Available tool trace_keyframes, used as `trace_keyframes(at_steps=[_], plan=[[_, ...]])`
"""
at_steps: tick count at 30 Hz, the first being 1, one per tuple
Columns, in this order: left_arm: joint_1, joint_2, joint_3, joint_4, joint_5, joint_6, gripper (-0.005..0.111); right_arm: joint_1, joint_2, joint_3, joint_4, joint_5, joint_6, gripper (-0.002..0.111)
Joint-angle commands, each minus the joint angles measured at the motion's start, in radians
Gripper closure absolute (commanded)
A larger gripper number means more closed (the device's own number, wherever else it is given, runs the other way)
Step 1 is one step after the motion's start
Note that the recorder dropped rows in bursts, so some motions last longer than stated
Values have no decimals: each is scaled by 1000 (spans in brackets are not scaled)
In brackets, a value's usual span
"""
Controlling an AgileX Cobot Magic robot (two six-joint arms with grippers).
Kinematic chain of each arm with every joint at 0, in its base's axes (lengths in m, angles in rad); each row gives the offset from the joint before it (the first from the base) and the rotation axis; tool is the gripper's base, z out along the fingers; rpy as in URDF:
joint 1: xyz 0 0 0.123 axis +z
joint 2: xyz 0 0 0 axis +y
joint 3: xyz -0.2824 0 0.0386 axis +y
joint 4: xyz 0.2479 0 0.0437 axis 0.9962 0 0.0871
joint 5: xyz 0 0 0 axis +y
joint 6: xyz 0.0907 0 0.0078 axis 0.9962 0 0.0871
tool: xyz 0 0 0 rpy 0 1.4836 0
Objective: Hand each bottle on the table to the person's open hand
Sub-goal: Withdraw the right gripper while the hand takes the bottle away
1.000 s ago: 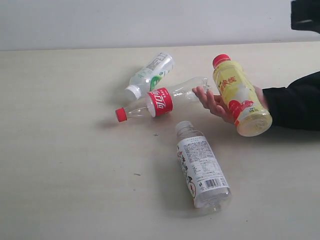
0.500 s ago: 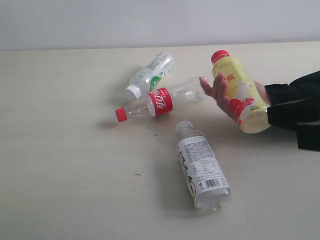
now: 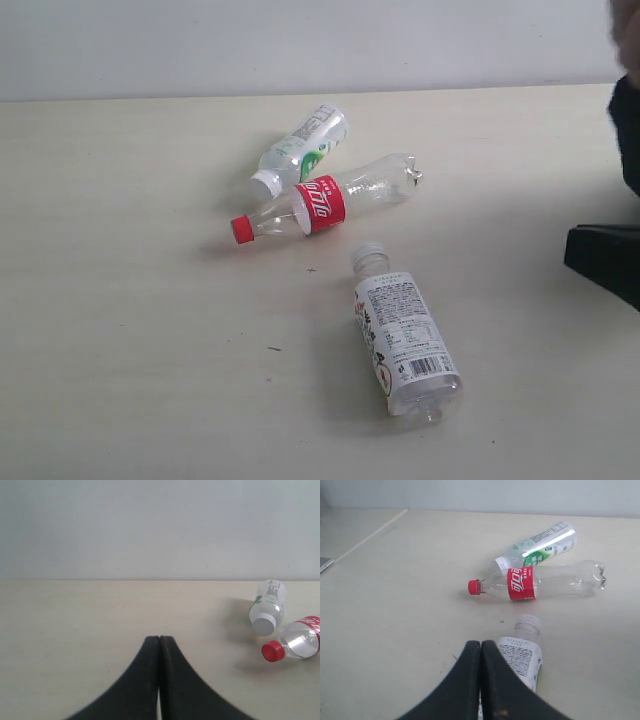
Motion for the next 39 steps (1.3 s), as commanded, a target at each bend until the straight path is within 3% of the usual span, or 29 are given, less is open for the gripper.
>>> trace_keyframes(at_steps=[1, 10, 16, 24, 36, 39], plan=[[0, -6, 3, 3, -2, 0, 107, -4, -41, 31, 55, -20, -39, 108], [0, -6, 3, 3, -2, 0, 107, -4, -39, 76, 111, -124, -109, 108], [0, -6, 3, 3, -2, 0, 107, -4, 11, 87, 132, -99, -143, 108], [0, -6, 3, 3, -2, 0, 107, -4, -31, 151, 216, -226, -237, 108], [0, -6, 3, 3, -2, 0, 107, -4, -50, 164, 371, -226, -226, 108], [0, -6, 3, 3, -2, 0, 107, -4, -50, 157, 316, -203, -254, 108]])
